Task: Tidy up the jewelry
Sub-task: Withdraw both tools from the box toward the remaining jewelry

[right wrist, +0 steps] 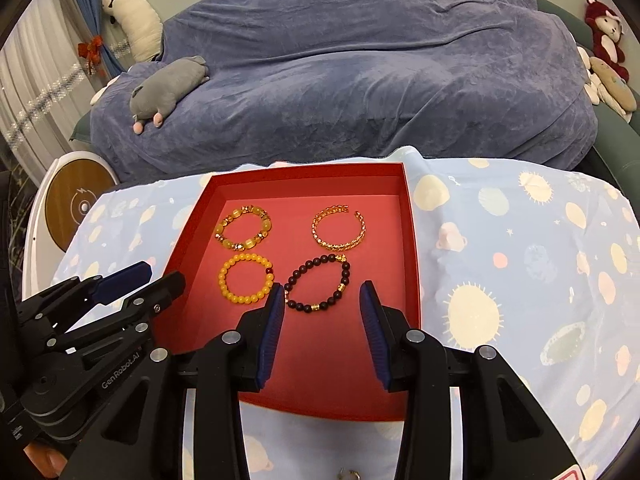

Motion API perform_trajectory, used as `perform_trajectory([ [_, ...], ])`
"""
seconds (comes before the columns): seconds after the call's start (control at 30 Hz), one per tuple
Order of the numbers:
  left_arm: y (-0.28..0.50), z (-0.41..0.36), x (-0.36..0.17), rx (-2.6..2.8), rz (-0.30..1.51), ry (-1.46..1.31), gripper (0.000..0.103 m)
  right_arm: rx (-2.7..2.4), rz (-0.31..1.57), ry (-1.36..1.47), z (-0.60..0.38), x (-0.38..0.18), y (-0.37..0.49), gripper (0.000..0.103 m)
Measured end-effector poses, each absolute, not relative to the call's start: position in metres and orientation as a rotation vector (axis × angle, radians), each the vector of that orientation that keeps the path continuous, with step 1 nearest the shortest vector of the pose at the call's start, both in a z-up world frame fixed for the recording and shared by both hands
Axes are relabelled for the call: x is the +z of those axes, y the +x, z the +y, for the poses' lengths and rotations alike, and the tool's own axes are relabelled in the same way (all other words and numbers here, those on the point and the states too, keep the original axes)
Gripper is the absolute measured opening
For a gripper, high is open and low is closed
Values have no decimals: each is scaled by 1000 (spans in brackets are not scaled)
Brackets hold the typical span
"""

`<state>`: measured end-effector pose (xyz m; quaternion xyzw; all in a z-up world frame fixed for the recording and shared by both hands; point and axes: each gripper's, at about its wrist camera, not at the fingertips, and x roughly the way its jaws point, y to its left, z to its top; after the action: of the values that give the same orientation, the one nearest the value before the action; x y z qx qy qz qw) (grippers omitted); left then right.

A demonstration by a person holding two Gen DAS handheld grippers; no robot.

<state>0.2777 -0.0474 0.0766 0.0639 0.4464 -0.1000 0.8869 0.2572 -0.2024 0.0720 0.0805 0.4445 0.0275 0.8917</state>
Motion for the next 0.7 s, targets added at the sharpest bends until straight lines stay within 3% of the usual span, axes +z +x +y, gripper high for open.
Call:
perform_trajectory([
  [0.37,208,-37,102,-218,904,131,36,29,899,158,-205,90,181,44],
  [0.7,135,-25,80,-219,961,117,36,-21,935,120,-210,70,103,44],
])
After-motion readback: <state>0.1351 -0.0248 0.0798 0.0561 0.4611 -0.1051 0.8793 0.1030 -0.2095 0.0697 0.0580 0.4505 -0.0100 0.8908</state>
